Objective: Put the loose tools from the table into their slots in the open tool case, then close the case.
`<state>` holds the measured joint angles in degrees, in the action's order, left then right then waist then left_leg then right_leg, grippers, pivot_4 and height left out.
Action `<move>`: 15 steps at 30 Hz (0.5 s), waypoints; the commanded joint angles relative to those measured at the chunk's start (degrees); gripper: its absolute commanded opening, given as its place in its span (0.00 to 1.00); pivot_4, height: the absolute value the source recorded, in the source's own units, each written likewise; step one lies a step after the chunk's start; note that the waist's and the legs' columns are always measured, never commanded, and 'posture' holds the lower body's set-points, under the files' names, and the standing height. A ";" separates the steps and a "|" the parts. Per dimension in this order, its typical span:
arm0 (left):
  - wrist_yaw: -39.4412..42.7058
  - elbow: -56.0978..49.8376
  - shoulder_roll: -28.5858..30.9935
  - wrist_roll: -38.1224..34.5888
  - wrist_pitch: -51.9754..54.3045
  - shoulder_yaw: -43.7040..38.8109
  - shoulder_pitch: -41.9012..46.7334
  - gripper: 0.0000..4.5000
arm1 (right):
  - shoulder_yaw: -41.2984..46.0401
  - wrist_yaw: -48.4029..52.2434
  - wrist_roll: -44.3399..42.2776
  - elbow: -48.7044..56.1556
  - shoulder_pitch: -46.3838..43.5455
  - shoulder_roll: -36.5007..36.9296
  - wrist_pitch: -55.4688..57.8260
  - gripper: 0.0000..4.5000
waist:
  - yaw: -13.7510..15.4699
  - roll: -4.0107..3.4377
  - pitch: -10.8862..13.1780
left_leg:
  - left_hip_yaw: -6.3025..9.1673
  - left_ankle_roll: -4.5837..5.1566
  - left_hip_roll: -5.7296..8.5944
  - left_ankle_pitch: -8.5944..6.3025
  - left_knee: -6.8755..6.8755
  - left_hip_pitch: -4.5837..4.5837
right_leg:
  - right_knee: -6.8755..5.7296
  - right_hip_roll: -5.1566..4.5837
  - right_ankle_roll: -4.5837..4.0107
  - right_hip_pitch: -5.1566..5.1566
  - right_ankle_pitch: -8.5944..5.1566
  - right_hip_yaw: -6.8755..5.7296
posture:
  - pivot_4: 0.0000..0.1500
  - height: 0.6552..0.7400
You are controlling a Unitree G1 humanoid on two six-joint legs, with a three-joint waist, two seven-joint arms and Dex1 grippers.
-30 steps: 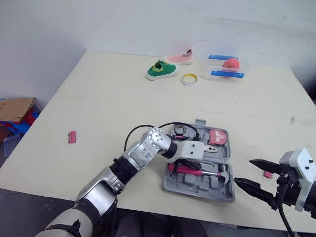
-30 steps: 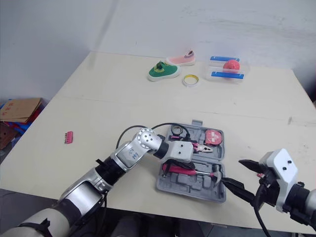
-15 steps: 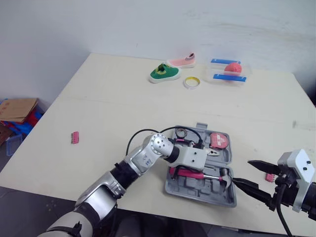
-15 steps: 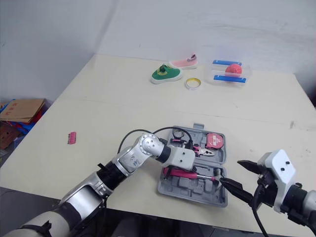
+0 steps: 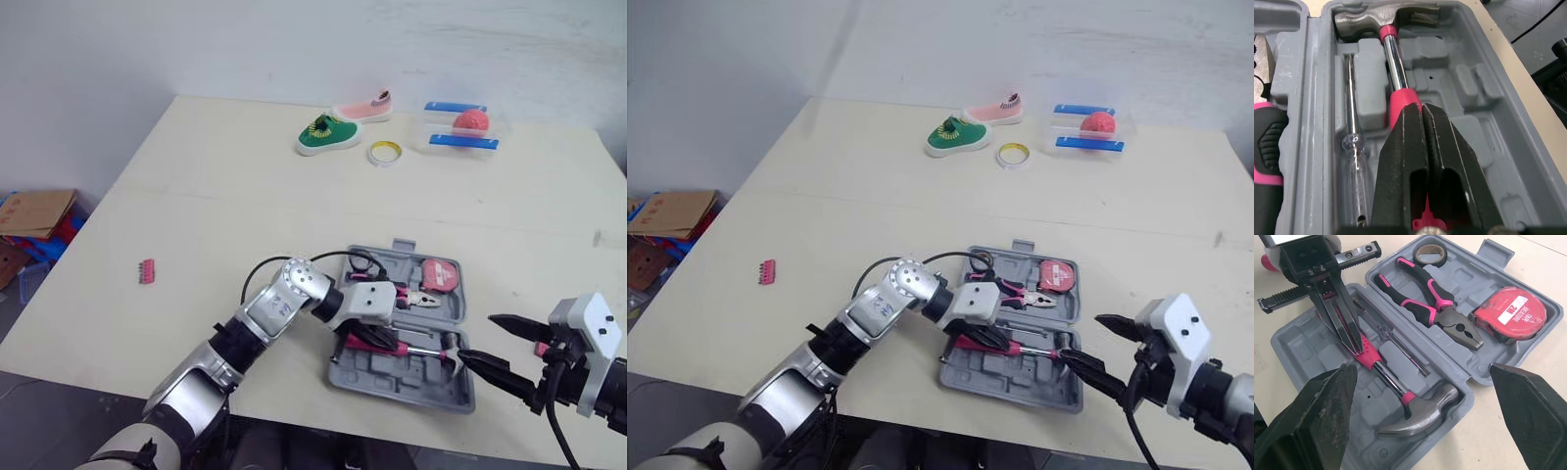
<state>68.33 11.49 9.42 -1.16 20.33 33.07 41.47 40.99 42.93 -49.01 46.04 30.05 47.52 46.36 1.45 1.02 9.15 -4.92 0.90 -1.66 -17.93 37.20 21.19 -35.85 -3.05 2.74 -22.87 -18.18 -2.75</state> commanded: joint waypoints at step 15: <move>-2.04 8.18 2.86 12.86 -0.48 14.70 -1.00 0.01 | 0.61 -0.35 -0.54 1.78 0.71 -0.40 -0.69 1.00 | -0.08 0.47 -0.24 | 0.01 -0.02 -0.04 -0.02 -0.10 -0.17 | 0.06 -0.02 -0.06 0.42 -0.05 -0.01 | 1.00 0.89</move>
<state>67.00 10.59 10.79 4.86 17.63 40.88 43.66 40.99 42.82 -48.98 46.05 30.74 47.33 46.34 1.37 1.48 8.91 -4.91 0.89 -1.70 -17.95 37.12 21.01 -35.78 -3.08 2.68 -22.42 -18.23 -2.76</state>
